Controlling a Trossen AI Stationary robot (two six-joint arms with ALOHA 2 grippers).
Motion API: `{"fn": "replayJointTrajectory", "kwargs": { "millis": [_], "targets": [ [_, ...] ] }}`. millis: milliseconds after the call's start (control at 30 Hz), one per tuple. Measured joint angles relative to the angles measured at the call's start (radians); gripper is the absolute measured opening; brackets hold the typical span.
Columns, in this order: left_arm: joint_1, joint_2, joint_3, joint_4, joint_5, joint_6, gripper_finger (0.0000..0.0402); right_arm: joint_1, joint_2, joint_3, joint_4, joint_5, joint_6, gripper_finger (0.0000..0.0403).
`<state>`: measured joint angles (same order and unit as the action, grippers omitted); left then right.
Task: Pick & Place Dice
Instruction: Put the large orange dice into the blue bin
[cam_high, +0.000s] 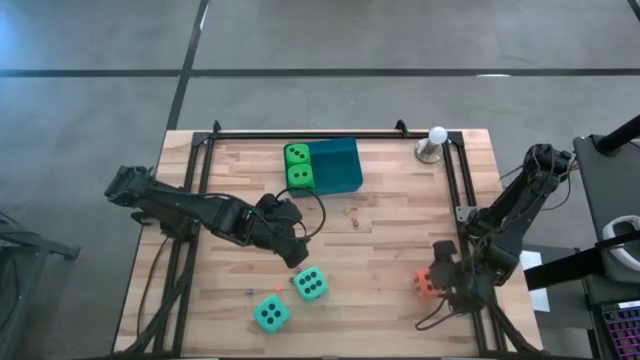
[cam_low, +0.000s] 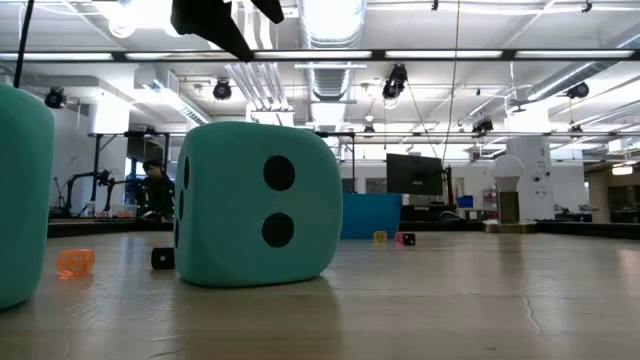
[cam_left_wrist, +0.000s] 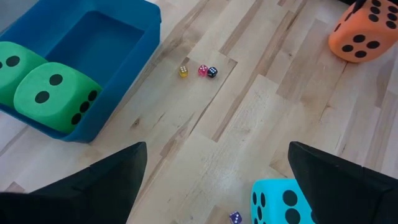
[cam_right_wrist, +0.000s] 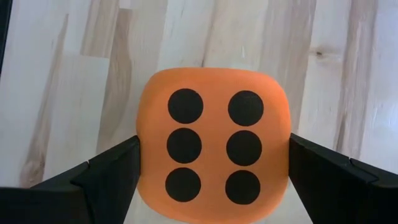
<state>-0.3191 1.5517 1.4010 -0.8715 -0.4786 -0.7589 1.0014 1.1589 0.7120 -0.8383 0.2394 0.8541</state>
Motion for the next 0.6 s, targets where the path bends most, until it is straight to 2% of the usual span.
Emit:
{"fn": "replayJointTrajectory", "kwargs": {
  "millis": [200, 433, 600],
  "targets": [
    [0.0, 0.0, 0.0, 0.0, 0.0, 0.0, 0.0391, -0.047, -0.007, 0.038, -0.055, -0.001, -0.066, 0.0359],
    [0.0, 0.0, 0.0, 0.0, 0.0, 0.0, 0.0394, -0.138, -0.012, 0.176, -0.196, -0.009, -0.194, 0.0359],
    [0.0, 0.0, 0.0, 0.0, 0.0, 0.0, 0.0393, -0.235, -0.012, 0.266, -0.229, -0.008, -0.276, 0.0359]
  ]
}}
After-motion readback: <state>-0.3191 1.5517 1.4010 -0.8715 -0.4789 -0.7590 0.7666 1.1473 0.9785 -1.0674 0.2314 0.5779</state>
